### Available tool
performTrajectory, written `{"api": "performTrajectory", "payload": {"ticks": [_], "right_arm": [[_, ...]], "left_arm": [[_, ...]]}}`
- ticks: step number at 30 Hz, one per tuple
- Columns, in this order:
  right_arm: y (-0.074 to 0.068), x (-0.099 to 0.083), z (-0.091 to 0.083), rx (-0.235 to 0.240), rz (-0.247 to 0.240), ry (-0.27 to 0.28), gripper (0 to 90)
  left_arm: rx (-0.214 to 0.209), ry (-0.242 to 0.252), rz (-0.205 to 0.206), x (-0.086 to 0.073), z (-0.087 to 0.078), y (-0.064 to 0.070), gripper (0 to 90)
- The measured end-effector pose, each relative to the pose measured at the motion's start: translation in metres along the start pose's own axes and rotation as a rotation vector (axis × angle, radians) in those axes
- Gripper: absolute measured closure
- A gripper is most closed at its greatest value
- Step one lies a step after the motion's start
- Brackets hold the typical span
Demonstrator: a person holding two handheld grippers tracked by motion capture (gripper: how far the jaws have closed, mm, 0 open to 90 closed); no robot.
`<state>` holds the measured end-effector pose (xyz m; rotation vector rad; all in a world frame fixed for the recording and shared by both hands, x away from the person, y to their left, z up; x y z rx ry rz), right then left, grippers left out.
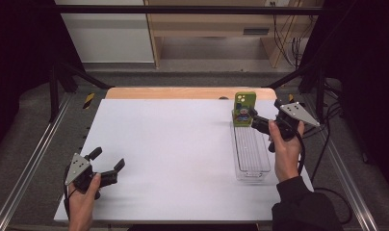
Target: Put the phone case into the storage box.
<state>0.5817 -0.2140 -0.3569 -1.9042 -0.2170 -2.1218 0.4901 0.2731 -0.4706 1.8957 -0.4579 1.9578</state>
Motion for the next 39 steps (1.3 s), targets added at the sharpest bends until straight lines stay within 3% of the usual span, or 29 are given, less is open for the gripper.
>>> {"api": "performTrajectory", "payload": {"ticks": [8,22,39], "right_arm": [[0.001,0.002,-0.015,0.033,-0.039,0.013,5.5],[0.003,-0.010,-0.047,0.086,-0.068,0.006,4.5],[0.010,-0.036,-0.081,0.115,-0.041,-0.009,4.2]], "left_arm": [[-0.001,0.008,0.015,0.002,-0.001,0.001,1.7],[0.005,0.041,-0.008,0.007,-0.010,-0.005,1.7],[-0.007,0.042,0.007,0.007,-0.010,-0.003,1.7]]}}
Point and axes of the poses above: each handheld gripper's, and its own axes: z roughly forward along the jaws, x roughly out of its top, y roughly to its right, the point moved 8 cm from there along z, roughly forward along the jaws, and after that the axes turned 12 degrees about y, right-handed, at the moved point
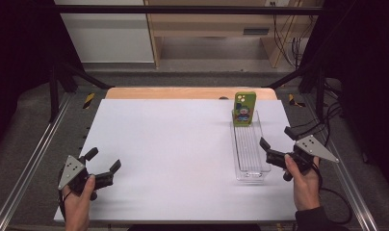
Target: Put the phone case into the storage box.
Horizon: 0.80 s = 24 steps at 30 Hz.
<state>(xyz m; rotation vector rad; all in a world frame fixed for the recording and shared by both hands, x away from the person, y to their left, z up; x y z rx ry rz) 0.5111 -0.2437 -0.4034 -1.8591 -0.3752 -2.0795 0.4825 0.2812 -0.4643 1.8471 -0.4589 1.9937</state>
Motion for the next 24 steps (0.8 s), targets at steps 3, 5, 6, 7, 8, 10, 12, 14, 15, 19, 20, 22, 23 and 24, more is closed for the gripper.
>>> {"api": "performTrajectory", "payload": {"ticks": [3,5,6,7,8,10,12,14,15,19,20,22,23,24], "right_arm": [[0.000,-0.003,-0.004,0.005,0.001,-0.001,4.3],[0.000,-0.006,-0.007,0.007,0.005,-0.003,4.3],[-0.001,-0.007,-0.008,0.009,0.008,-0.004,4.3],[-0.001,-0.009,-0.009,0.012,0.008,-0.007,4.3],[-0.001,-0.010,-0.010,0.013,0.007,-0.008,4.3],[-0.002,-0.013,-0.012,0.016,0.011,-0.012,4.3],[-0.002,-0.015,-0.013,0.017,0.011,-0.011,4.4],[-0.003,-0.018,-0.014,0.020,0.013,-0.012,4.4],[-0.003,-0.019,-0.015,0.023,0.009,-0.015,4.4],[-0.004,-0.024,-0.018,0.027,0.012,-0.016,4.5],[-0.004,-0.025,-0.018,0.027,0.011,-0.017,4.5],[-0.004,-0.028,-0.019,0.029,0.012,-0.016,4.6],[-0.005,-0.029,-0.020,0.028,0.020,-0.016,4.6],[-0.004,-0.030,-0.020,0.030,0.014,-0.017,4.6]], "left_arm": [[-0.002,0.002,0.000,0.000,0.000,0.001,1.7],[-0.006,0.003,0.001,0.000,0.000,0.001,1.6],[-0.007,0.006,0.001,0.001,0.000,0.001,1.6],[-0.009,0.007,0.001,0.001,0.000,0.002,1.6],[-0.010,0.006,0.002,0.001,0.000,0.002,1.7],[-0.013,0.006,0.003,0.001,0.000,0.002,1.6],[-0.015,0.006,0.003,0.001,0.000,0.003,1.6],[-0.017,0.007,0.004,0.001,0.000,0.003,1.7],[-0.017,0.009,0.004,0.001,0.000,0.003,1.6],[-0.021,0.010,0.005,0.001,0.000,0.004,1.6],[-0.024,0.010,0.008,0.001,-0.001,0.005,1.6],[-0.027,0.010,0.010,0.002,-0.001,0.006,1.6],[-0.029,0.012,0.010,0.002,-0.002,0.006,1.6],[-0.031,0.010,0.013,0.002,-0.002,0.006,1.6]]}}
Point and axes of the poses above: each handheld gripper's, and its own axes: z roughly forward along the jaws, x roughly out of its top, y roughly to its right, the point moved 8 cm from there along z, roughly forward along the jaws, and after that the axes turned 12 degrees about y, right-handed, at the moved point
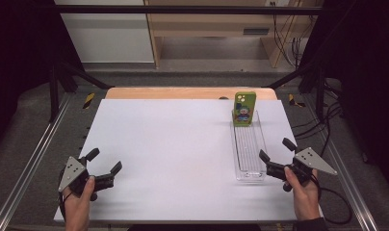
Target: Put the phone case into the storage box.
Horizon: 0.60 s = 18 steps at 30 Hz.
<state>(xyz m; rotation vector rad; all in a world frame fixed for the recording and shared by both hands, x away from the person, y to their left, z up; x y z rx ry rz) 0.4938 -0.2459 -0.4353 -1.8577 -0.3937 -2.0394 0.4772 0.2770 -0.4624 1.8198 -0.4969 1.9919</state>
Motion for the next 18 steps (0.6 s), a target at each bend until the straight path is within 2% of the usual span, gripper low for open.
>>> {"api": "performTrajectory", "payload": {"ticks": [9,18], "right_arm": [[-0.004,-0.011,-0.002,0.015,-0.001,-0.010,4.5],[-0.014,-0.022,0.001,0.047,0.003,-0.010,4.5]], "left_arm": [[-0.012,0.006,-0.003,0.001,-0.002,0.005,1.6],[-0.020,0.006,0.001,0.002,-0.008,0.010,1.6]]}}
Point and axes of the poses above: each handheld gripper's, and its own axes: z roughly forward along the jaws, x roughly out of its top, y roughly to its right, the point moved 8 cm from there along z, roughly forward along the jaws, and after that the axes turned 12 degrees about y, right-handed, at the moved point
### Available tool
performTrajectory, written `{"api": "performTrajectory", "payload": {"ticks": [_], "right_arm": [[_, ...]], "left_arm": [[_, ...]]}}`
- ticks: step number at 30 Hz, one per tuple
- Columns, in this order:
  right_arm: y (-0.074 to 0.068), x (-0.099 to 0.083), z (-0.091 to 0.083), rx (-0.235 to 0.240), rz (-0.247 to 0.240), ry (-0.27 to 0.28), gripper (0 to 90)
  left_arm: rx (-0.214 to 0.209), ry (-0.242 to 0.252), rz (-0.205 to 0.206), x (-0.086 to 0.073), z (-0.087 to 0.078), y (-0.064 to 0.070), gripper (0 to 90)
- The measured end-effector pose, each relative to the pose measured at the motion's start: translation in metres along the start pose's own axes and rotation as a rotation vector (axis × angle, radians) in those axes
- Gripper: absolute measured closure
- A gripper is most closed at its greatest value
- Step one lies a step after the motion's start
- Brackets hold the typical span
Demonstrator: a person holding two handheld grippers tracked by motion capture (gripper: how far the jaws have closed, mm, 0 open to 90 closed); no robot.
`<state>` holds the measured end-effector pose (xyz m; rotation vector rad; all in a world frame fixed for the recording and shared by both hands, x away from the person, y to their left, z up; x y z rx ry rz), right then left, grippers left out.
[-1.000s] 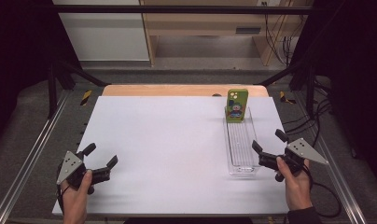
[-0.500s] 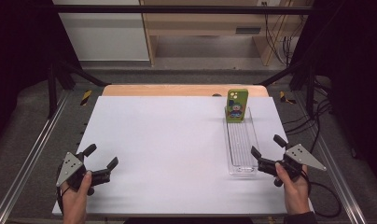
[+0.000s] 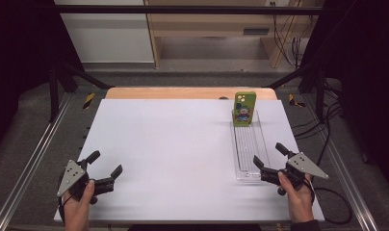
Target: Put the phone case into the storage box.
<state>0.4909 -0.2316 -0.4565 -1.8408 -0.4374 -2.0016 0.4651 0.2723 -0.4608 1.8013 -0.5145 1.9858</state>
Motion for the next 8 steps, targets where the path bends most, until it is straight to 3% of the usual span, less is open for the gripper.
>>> {"api": "performTrajectory", "payload": {"ticks": [8], "right_arm": [[-0.0035,-0.0063,0.0008,0.019,-0.005,-0.016,4.5]], "left_arm": [[-0.006,-0.002,0.005,0.0001,-0.0022,0.0042,1.2]]}}
Point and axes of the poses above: each handheld gripper's, and its own axes: z roughly forward along the jaws, x roughly out of its top, y roughly to its right, the point moved 8 cm from there along z, roughly forward along the jaws, and after that the axes turned 12 degrees about y, right-handed, at the moved point
